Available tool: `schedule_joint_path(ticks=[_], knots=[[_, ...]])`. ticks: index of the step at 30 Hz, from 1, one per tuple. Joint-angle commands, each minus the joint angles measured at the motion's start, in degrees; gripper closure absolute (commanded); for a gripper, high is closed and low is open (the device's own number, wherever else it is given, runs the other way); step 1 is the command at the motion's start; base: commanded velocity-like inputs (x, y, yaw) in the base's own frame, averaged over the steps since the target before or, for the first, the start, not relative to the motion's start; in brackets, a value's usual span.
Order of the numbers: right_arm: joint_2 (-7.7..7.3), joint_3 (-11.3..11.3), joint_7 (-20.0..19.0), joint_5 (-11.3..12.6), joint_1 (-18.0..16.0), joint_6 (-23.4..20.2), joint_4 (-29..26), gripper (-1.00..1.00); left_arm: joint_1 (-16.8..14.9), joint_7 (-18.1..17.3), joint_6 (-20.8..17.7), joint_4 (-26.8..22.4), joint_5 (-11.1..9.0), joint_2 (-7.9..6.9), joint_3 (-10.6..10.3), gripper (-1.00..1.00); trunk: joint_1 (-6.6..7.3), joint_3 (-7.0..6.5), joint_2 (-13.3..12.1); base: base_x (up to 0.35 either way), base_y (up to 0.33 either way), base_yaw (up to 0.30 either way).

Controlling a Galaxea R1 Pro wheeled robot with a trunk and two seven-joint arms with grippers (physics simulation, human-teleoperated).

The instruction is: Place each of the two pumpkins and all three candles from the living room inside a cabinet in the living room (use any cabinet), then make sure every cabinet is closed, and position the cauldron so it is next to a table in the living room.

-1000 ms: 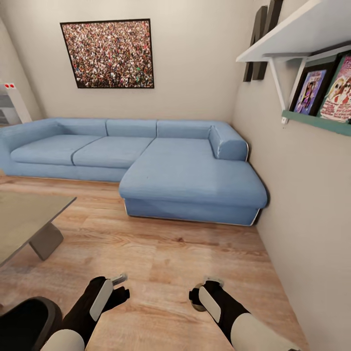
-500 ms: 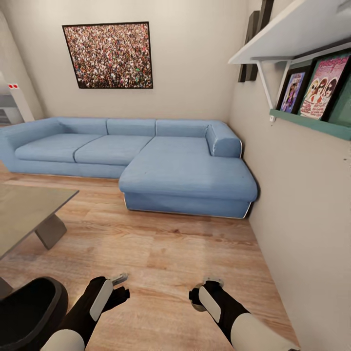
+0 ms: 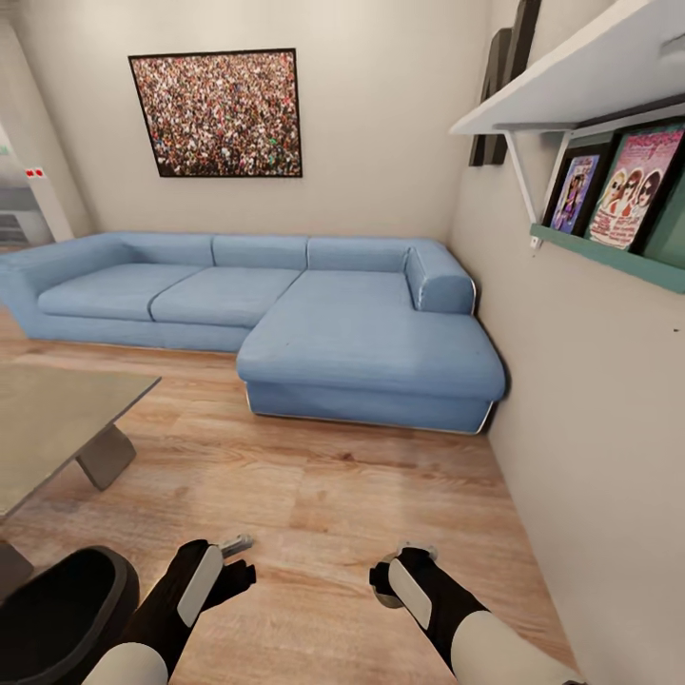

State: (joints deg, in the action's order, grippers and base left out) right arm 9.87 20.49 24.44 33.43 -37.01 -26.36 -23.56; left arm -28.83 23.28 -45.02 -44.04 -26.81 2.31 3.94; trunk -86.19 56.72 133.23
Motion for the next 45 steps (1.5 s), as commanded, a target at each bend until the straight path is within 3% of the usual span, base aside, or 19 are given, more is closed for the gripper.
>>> schedule_joint_path(ticks=[1,12,45], knots=[[-0.01,0.0,0.0,0.1,0.0,0.0,0.0,1.0,0.0,0.0,-0.1,0.0,0.0,0.02,0.0,-1.0,0.22,-0.18,-0.4,-0.045,0.0,0.227],[-0.02,-0.4,0.0,0.1,0.0,-0.2,0.0,1.0,0.0,0.0,0.3,0.0,0.1,0.68,-0.1,-1.0,2.64,-2.16,-4.8,-0.242,0.0,0.279],[-0.01,-0.4,0.0,0.1,0.0,-0.2,0.0,1.0,0.0,0.0,0.1,0.0,0.2,1.12,-0.1,-1.0,9.89,-8.08,-18.1,-0.047,0.0,0.29]])
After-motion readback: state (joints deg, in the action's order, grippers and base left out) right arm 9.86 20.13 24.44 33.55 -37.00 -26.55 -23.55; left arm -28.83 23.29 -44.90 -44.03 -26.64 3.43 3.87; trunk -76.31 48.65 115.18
